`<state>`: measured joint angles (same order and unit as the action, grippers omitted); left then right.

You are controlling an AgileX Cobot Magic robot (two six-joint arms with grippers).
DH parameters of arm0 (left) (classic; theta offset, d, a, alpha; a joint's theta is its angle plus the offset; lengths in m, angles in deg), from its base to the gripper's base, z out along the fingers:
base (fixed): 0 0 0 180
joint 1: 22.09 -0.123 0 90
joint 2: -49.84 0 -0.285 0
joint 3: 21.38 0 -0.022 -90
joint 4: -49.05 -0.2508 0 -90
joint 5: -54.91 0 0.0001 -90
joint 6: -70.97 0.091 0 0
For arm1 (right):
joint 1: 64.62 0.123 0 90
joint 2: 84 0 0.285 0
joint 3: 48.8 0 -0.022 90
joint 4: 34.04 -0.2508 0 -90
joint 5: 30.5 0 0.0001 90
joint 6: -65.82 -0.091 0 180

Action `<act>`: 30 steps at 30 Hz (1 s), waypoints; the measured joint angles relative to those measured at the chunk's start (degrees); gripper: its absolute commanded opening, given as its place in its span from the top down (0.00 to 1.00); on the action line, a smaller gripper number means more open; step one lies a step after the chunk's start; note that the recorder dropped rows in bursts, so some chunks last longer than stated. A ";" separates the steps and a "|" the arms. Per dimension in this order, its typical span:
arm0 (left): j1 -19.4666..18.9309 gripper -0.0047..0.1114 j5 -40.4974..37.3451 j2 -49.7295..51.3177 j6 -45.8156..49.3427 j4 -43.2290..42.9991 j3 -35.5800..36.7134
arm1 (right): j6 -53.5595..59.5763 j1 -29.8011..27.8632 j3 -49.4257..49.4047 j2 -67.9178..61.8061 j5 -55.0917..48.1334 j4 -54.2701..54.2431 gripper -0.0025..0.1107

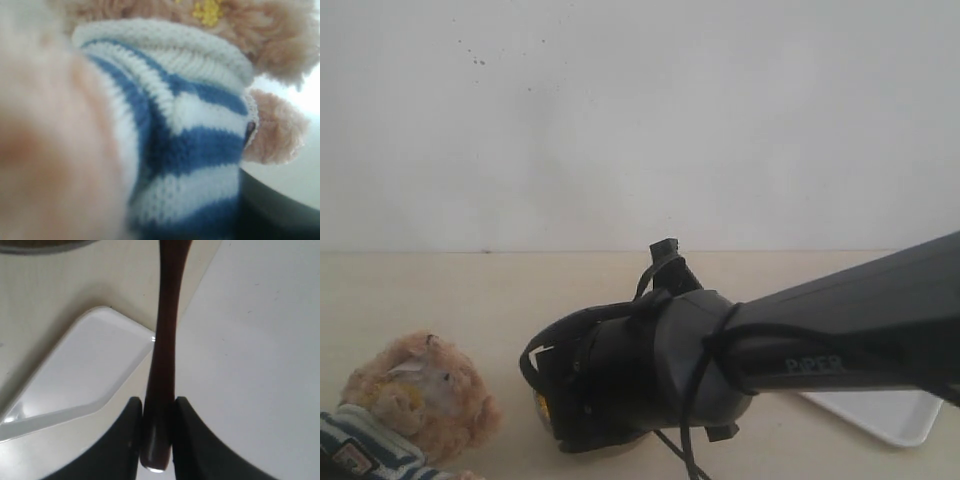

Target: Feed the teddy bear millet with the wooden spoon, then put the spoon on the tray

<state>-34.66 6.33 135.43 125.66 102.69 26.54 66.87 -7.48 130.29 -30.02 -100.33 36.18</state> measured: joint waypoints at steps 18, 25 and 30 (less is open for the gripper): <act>0.00 0.91 -0.10 0.00 0.00 0.00 0.00 | -1.05 1.27 3.48 -3.54 0.13 -1.36 0.98; 0.00 0.91 -0.10 0.00 0.00 0.00 0.00 | -0.24 2.34 3.51 -3.54 0.01 -4.11 0.98; 0.00 0.91 -0.10 0.00 0.00 0.00 0.00 | 0.78 3.60 3.51 -3.54 0.01 -7.09 0.98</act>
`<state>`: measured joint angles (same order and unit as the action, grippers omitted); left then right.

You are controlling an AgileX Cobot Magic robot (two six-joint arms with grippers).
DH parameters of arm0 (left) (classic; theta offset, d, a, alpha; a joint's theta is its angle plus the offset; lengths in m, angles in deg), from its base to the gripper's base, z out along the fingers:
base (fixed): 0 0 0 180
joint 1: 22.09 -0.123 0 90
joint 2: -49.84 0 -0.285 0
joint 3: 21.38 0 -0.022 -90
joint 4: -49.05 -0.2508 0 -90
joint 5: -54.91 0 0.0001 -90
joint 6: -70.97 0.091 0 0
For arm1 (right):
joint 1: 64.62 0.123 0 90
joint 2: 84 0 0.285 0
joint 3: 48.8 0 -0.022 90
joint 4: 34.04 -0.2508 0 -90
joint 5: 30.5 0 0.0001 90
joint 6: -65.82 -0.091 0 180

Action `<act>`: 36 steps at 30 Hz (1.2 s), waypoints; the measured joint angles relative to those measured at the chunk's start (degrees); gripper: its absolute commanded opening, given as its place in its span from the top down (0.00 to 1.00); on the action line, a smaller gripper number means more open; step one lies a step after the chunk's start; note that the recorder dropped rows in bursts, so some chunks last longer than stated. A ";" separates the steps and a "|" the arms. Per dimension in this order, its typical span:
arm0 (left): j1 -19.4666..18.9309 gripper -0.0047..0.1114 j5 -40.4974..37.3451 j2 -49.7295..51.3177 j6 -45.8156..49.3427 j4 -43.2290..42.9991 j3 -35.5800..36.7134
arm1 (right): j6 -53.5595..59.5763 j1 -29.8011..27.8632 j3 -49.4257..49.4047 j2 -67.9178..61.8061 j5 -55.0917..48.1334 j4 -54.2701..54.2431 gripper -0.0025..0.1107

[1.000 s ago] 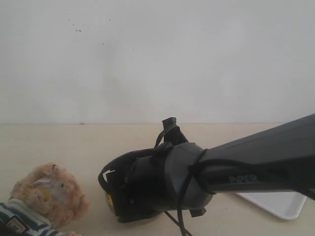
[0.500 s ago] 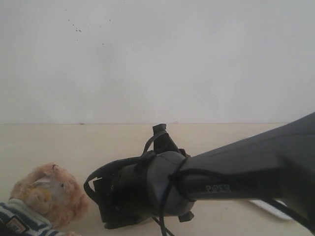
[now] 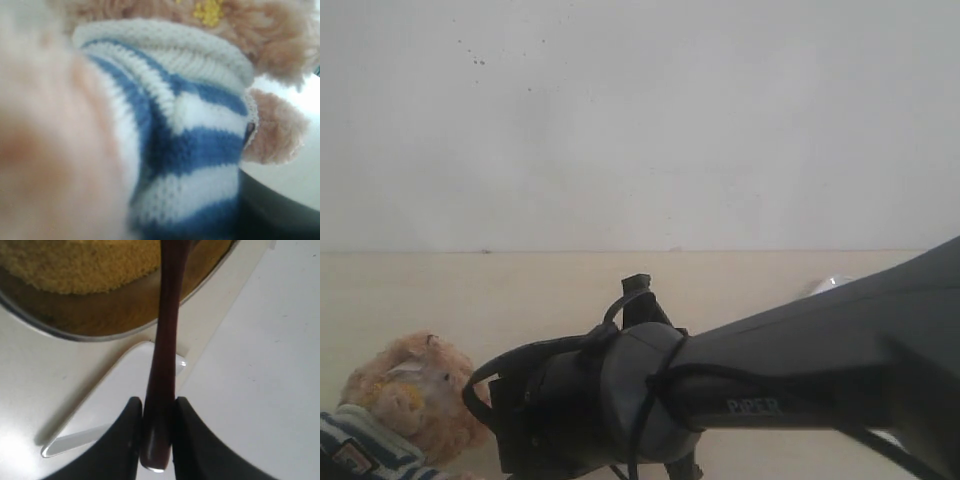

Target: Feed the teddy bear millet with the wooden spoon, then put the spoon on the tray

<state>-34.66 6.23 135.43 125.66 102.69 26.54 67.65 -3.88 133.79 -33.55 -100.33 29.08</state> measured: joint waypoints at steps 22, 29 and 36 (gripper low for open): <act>0.00 0.91 0.00 0.00 0.00 0.00 0.00 | 2.52 0.34 6.85 0.00 -0.25 -13.70 0.98; 0.00 0.91 0.00 0.00 0.00 0.00 0.00 | 2.65 -0.15 6.85 0.00 -0.10 -15.68 0.98; 0.00 0.91 0.00 0.00 0.00 0.00 0.00 | 2.76 -1.49 6.85 0.00 -0.11 -17.77 0.98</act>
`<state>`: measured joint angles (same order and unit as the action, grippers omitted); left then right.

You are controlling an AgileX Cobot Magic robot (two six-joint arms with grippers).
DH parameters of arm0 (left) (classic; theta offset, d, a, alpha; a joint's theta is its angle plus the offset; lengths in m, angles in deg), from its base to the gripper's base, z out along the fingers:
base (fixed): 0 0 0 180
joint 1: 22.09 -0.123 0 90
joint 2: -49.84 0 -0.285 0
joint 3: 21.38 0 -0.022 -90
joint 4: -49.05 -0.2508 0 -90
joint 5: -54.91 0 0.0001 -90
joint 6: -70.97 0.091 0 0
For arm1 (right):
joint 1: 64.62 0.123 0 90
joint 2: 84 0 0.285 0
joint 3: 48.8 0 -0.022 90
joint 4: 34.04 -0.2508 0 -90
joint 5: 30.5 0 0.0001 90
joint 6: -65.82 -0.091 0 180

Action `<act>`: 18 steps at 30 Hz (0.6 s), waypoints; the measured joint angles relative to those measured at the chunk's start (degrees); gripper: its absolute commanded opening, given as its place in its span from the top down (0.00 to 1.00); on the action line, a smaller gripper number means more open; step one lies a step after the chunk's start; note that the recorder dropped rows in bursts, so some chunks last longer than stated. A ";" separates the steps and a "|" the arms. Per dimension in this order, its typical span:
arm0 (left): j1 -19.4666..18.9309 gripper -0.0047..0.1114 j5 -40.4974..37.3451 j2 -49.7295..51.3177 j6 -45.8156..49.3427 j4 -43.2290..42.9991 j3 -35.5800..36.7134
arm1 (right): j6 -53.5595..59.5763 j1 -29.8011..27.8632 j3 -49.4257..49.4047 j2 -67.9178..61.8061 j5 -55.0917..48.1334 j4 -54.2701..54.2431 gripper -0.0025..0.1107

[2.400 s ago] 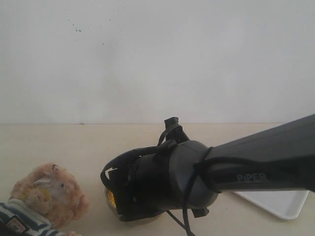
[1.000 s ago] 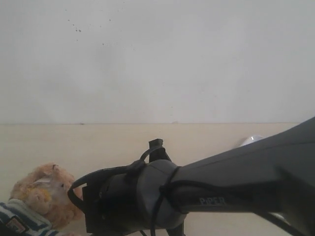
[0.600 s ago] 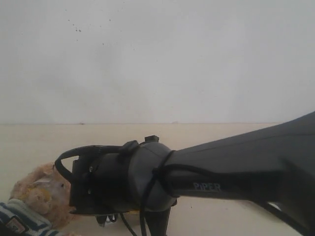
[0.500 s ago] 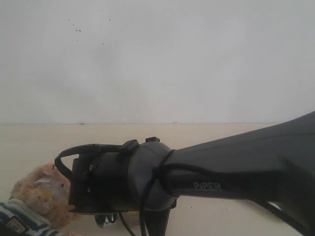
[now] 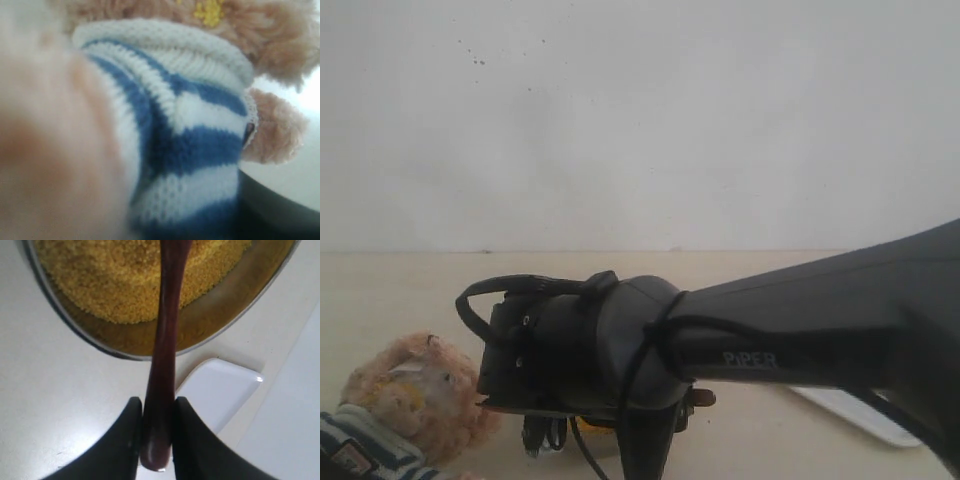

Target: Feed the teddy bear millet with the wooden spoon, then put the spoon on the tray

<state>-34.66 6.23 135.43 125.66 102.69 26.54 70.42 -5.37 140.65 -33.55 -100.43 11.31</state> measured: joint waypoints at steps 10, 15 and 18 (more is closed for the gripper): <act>0.00 0.91 0.00 0.00 0.00 0.00 0.00 | 0.43 -2.10 0.00 2.31 0.32 -2.20 0.98; 0.00 0.91 0.00 0.00 0.00 0.00 0.00 | 1.15 -3.00 0.00 3.03 0.19 -6.26 0.98; 0.00 0.91 0.00 0.00 0.00 0.00 0.00 | 1.58 -3.61 0.00 3.28 0.19 -9.23 0.98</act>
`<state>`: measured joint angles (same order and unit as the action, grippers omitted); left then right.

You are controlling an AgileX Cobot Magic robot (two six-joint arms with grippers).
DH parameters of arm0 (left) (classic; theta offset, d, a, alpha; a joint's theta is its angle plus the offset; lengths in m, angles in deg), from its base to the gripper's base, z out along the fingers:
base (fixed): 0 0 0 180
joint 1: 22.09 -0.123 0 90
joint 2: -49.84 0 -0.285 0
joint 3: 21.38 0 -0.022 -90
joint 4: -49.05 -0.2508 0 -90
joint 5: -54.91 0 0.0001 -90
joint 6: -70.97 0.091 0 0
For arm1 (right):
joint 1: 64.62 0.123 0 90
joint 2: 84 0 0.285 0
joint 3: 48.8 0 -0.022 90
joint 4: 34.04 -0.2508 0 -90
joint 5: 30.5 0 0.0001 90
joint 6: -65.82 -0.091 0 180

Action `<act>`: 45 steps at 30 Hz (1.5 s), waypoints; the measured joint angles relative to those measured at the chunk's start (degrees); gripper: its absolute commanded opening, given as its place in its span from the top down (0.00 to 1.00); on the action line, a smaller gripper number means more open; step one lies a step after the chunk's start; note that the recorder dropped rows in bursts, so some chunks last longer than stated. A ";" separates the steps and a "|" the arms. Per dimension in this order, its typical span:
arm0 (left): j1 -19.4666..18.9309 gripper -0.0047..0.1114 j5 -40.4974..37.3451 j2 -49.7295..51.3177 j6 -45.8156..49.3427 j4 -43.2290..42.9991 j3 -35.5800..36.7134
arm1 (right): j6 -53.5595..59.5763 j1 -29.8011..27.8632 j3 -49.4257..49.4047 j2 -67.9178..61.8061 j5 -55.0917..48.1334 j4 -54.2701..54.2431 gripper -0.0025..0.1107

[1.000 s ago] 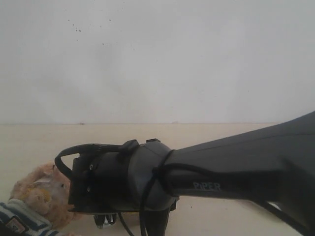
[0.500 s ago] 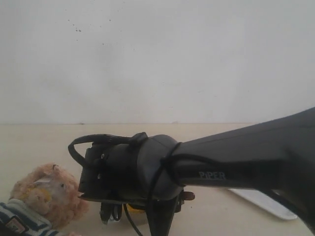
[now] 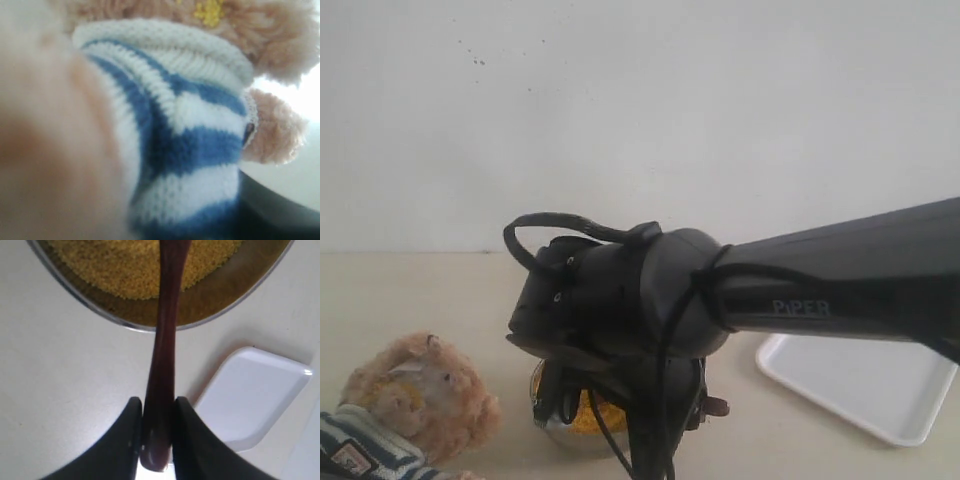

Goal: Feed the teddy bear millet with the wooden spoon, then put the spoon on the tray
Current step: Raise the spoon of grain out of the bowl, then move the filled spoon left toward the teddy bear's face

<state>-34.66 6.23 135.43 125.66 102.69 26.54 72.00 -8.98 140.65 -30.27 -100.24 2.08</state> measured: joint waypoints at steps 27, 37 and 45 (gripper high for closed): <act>0.00 0.91 0.00 0.00 0.00 0.00 0.00 | 9.56 -14.21 0.00 10.54 -0.09 -39.23 0.98; 0.00 0.91 0.00 0.00 0.00 0.00 0.00 | 10.73 -14.96 -1.82 12.17 -0.24 -42.59 0.98; 0.00 0.91 0.00 0.00 0.00 0.00 0.00 | 10.51 -9.65 -1.95 16.32 -0.13 -41.51 0.98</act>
<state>-34.66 6.23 135.43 125.66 102.69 26.54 82.51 -18.63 138.70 -13.95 -100.38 -39.43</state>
